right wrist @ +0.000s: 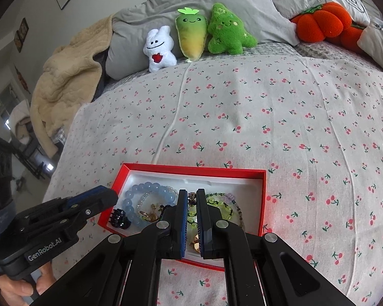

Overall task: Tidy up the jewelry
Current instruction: 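Carry both earrings over the red box and open both tools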

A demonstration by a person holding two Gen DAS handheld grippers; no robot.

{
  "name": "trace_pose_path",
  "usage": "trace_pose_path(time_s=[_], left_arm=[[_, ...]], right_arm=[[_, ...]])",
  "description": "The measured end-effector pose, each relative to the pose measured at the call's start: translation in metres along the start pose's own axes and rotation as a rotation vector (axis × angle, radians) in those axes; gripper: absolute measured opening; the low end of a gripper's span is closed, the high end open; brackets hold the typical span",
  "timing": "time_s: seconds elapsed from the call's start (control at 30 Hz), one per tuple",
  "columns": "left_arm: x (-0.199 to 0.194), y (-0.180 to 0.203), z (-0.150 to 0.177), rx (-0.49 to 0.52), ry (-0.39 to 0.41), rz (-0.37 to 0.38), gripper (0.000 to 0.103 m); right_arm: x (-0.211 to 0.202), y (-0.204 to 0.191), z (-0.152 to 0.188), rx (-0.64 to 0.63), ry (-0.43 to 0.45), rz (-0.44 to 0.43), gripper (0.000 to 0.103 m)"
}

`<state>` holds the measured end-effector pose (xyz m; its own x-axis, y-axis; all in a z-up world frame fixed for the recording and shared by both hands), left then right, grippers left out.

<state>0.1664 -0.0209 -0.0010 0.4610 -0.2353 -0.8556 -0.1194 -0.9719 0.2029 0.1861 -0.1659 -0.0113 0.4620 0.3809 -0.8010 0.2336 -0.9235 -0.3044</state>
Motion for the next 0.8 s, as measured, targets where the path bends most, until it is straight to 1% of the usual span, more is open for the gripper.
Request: trace_pose_path(time_s=[0.13,0.23,0.27,0.37,0.53,0.6,0.7,0.77,0.8], left_arm=[[-0.003,-0.017,0.005,-0.006,-0.015,-0.055,0.021],[-0.001,-0.026,0.007,-0.026,-0.030,-0.061,0.021],[-0.001,-0.027,0.008,-0.031,-0.034,-0.062,0.021],[-0.001,-0.027,0.012,-0.030,-0.044,-0.066,0.023],[-0.004,-0.024,0.018,-0.015,-0.052,-0.090,0.051],[-0.007,-0.024,0.022,-0.020,-0.054,-0.094,0.057],[-0.010,-0.025,0.029,-0.044,-0.064,-0.085,0.070],[-0.012,-0.026,0.034,-0.060,-0.070,-0.092,0.076],[-0.012,-0.026,0.038,-0.064,-0.073,-0.100,0.081]], right_arm=[[0.014,-0.007,-0.001,-0.007,-0.038,-0.039,0.008],[0.019,-0.010,-0.005,0.028,-0.044,-0.077,0.008],[0.019,-0.012,-0.006,0.033,-0.044,-0.080,0.011],[0.016,-0.016,-0.005,0.015,-0.042,-0.058,0.011],[0.001,-0.015,0.002,0.005,-0.039,-0.026,0.012],[-0.007,-0.013,0.006,0.000,-0.033,-0.014,0.012],[-0.021,-0.010,0.014,-0.009,-0.023,0.015,0.013],[-0.028,-0.007,0.021,-0.017,-0.018,0.044,0.016],[-0.030,-0.006,0.025,-0.017,-0.020,0.055,0.017]])
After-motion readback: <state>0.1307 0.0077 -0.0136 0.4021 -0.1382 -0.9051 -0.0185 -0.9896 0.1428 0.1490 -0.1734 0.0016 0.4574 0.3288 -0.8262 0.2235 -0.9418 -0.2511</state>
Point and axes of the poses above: each gripper's, at about its wrist camera, not at the fingertips, and x roughly the way its jaws point, y to its right, z to its underside, the point moved 6 cm from there along x, roughly the way its jaws point, and after that the axes turned 9 degrees about -y, right-handed, at the moved point
